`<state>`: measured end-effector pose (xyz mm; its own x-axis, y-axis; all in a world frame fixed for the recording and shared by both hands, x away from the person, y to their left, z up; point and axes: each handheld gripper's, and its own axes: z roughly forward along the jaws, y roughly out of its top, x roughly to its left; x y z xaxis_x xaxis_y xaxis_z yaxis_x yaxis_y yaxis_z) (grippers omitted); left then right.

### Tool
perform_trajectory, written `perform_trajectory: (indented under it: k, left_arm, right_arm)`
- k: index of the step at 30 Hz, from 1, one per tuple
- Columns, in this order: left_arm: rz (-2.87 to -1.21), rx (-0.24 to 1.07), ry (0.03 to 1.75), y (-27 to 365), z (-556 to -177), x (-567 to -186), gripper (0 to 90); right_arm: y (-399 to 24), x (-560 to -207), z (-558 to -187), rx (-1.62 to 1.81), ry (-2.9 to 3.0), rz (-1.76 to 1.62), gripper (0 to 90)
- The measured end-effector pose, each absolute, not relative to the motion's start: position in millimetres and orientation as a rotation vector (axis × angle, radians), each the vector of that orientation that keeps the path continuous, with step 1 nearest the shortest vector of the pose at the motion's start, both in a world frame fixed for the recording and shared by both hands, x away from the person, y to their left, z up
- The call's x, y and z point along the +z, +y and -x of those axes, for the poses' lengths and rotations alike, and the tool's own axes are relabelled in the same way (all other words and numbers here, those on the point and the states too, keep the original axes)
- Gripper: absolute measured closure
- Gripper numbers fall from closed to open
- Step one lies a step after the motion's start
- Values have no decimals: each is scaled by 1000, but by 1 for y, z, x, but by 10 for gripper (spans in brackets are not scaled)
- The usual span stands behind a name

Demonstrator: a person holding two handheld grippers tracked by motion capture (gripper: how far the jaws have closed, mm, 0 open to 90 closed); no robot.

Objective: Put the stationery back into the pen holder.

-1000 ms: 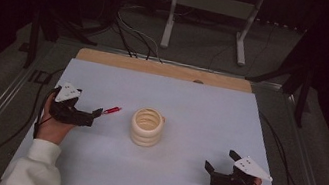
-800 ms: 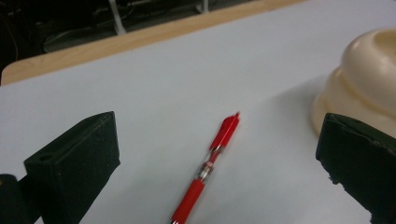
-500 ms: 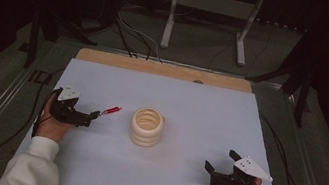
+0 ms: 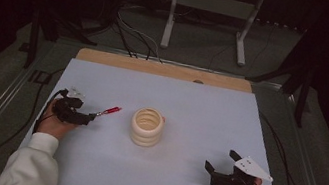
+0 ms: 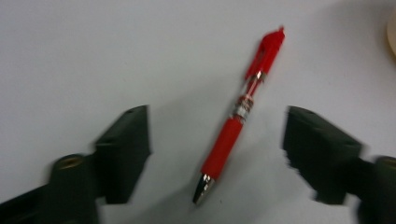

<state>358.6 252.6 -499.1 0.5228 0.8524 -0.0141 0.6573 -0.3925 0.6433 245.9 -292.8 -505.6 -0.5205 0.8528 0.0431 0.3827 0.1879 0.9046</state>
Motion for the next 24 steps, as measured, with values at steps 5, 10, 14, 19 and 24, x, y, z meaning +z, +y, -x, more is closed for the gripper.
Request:
perform_trajectory:
  k: [5,10,14,19,24]
  left_arm:
    - [-2196,359,1242,260,-357,-508,593]
    - [-2179,352,1241,267,-355,-513,657]
    - [-2201,382,1205,264,-354,-515,647]
    - [-2209,405,1170,262,-352,-517,705]
    - [-2224,413,1145,258,-350,-516,807]
  right_arm:
    - [-292,-506,-246,1299,1994,-1153,1]
    - [-292,-506,-246,1298,1995,-1154,1]
    - [-292,-506,-246,1295,1998,-1150,1]
    - [-291,-506,-247,1294,2002,-1147,1]
    - [-291,-506,-247,1292,2002,-1148,1]
